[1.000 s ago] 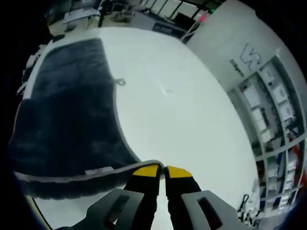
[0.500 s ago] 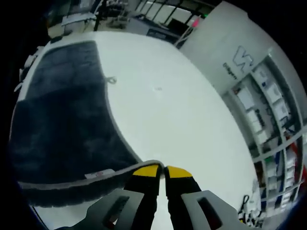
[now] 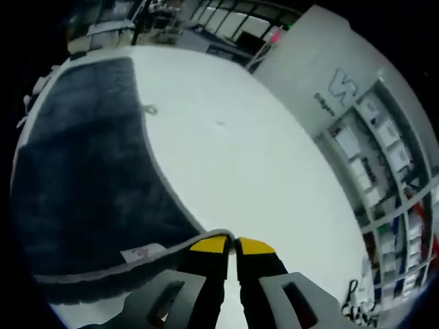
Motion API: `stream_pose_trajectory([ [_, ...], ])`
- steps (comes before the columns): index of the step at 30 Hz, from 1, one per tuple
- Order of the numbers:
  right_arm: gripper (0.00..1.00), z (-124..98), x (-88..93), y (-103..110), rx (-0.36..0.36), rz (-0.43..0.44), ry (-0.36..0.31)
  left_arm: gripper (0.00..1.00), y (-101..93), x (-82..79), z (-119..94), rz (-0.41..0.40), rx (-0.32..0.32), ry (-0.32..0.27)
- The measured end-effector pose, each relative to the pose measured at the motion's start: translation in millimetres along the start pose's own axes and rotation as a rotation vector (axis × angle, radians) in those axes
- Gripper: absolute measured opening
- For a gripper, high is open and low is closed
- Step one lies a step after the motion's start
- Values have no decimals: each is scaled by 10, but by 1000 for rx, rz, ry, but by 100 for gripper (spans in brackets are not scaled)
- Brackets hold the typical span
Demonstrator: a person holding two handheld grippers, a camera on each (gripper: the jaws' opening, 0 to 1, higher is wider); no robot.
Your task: Open the folded towel by lifting each exposed corner and separating the folded layers until the towel lies flat within the target outline without major curled edges
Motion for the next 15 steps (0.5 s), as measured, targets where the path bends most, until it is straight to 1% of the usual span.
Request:
stream_pose_trajectory([
  [4, 0, 14, 75, 28, -3, 1, 7, 0, -8, 83, 32, -3, -1, 18],
  [6, 0, 17, 117, 33, 7, 4, 10, 0, 1, 110, 37, -4, 0, 23],
  [8, 0, -16, 152, 81, 16, 1, 15, 0, 20, 150, 45, -14, -2, 29],
  [9, 0, -41, 165, 116, 20, 0, 16, 0, 17, 160, 46, -16, 0, 29],
  [15, 0, -94, 189, 172, 44, -11, 25, 0, 25, 234, 75, -34, -2, 34],
])
Point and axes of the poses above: the point that each gripper's makers call its tool centre point, and the gripper's own axes: z roughly forward along the fingers, y roughly to its left, x roughly out of its underside, the point moved 2 cm from there along -z, roughly backward along the fingers, and after that the axes turned 3 degrees about x, right-handed, at the moved point
